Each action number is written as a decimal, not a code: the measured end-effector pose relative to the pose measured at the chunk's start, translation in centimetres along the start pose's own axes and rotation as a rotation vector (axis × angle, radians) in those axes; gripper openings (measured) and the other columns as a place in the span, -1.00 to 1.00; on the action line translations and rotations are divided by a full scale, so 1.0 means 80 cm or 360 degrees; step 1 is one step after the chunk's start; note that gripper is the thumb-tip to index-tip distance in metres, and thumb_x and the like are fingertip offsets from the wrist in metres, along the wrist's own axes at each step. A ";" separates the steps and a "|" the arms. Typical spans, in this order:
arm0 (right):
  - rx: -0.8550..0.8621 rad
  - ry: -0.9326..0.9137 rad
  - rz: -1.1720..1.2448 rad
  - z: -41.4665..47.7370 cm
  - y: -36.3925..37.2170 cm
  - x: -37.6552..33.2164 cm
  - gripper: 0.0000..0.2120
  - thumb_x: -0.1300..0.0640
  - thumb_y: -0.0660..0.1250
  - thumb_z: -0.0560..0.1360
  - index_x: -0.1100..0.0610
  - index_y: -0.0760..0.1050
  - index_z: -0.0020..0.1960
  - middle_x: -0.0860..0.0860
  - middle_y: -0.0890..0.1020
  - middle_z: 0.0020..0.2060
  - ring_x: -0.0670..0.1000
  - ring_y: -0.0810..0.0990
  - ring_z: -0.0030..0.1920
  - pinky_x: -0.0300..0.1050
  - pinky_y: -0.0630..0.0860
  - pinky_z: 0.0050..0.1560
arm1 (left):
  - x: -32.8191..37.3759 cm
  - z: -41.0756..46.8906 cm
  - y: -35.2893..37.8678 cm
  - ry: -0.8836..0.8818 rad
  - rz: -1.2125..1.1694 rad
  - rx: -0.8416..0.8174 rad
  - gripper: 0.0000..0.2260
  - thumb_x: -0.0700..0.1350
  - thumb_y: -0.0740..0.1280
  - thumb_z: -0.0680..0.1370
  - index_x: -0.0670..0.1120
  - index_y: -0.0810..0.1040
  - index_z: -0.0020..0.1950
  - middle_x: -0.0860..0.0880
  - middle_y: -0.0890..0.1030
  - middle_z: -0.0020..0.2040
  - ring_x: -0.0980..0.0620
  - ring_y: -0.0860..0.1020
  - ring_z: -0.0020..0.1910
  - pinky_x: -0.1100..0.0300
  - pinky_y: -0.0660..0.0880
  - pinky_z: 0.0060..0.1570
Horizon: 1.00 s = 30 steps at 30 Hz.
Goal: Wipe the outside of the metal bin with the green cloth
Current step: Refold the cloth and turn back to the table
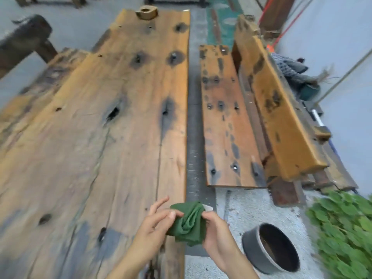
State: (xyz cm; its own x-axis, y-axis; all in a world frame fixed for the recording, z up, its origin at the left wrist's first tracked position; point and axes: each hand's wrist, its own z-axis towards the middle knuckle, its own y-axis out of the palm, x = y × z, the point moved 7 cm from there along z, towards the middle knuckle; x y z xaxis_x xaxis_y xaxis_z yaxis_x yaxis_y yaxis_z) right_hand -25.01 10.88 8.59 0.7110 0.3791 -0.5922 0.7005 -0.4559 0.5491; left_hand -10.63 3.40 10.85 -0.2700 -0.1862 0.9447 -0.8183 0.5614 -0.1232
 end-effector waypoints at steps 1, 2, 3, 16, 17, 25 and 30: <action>-0.0026 0.0063 0.0035 0.018 0.017 0.012 -0.57 0.04 0.15 0.56 0.25 0.61 0.25 0.26 0.63 0.21 0.20 0.62 0.19 0.09 0.59 0.07 | -0.021 0.006 -0.021 -0.0098 -0.0135 0.0073 -0.88 -0.20 0.39 0.60 -0.06 0.73 0.04 0.06 0.56 0.35 0.16 0.53 0.37 0.21 0.49 0.29; -0.0026 0.0116 0.0015 0.036 0.033 0.024 -0.55 0.00 0.13 0.60 0.25 0.59 0.27 0.26 0.63 0.21 0.20 0.62 0.20 0.10 0.59 0.09 | -0.041 0.010 -0.039 -0.0185 -0.0253 0.0114 -0.90 -0.30 0.44 0.57 -0.16 0.65 0.05 0.03 0.66 0.24 0.02 0.63 0.22 0.07 0.57 0.15; -0.0007 0.0158 -0.0054 0.055 0.047 0.038 -0.55 -0.03 0.13 0.64 0.26 0.59 0.27 0.26 0.64 0.20 0.21 0.62 0.20 0.13 0.59 0.12 | -0.058 0.014 -0.058 -0.0246 -0.0313 0.0150 -0.82 -0.33 0.49 0.51 -0.21 0.57 0.05 0.01 0.73 0.10 -0.06 0.67 0.06 0.02 0.60 0.00; 0.0775 0.0209 -0.1481 0.174 0.013 0.160 -0.81 -0.02 0.41 0.44 -0.01 0.65 0.03 -0.14 0.72 -0.20 -0.09 0.70 -0.11 0.02 0.63 0.02 | -0.214 0.052 -0.166 -0.0406 0.0323 0.0227 -0.58 -0.42 0.55 0.35 0.00 0.62 0.05 -0.05 0.54 0.26 -0.05 0.52 0.28 0.09 0.49 0.33; 0.0799 0.0225 -0.1553 0.172 0.013 0.163 -0.74 -0.21 0.41 0.40 -0.07 0.64 -0.03 -0.21 0.72 -0.22 -0.20 0.68 -0.14 -0.09 0.62 0.00 | -0.218 0.050 -0.166 -0.0387 0.0389 0.0217 -0.59 -0.41 0.56 0.35 -0.01 0.62 0.06 -0.05 0.51 0.27 -0.05 0.49 0.32 0.01 0.45 0.38; 0.0804 0.0259 -0.1716 0.157 0.041 0.176 -0.86 -0.02 0.47 0.44 -0.08 0.50 -0.12 -0.11 0.68 -0.26 -0.15 0.64 -0.18 -0.27 0.54 -0.08 | -0.213 0.047 -0.160 -0.0155 0.0921 0.0256 -0.63 -0.27 0.61 0.34 0.01 0.62 0.04 -0.03 0.46 0.31 -0.12 0.50 0.27 0.01 0.47 0.22; 0.0962 0.0177 -0.1594 0.114 -0.001 0.150 -0.67 0.30 0.20 0.47 0.04 0.66 0.04 -0.10 0.70 -0.15 -0.13 0.61 -0.09 -0.48 0.45 -0.02 | -0.160 0.048 -0.116 0.0113 0.1337 0.0350 -0.79 -0.12 0.47 0.55 -0.10 0.68 0.17 -0.17 0.54 0.36 -0.28 0.51 0.31 -0.19 0.47 0.21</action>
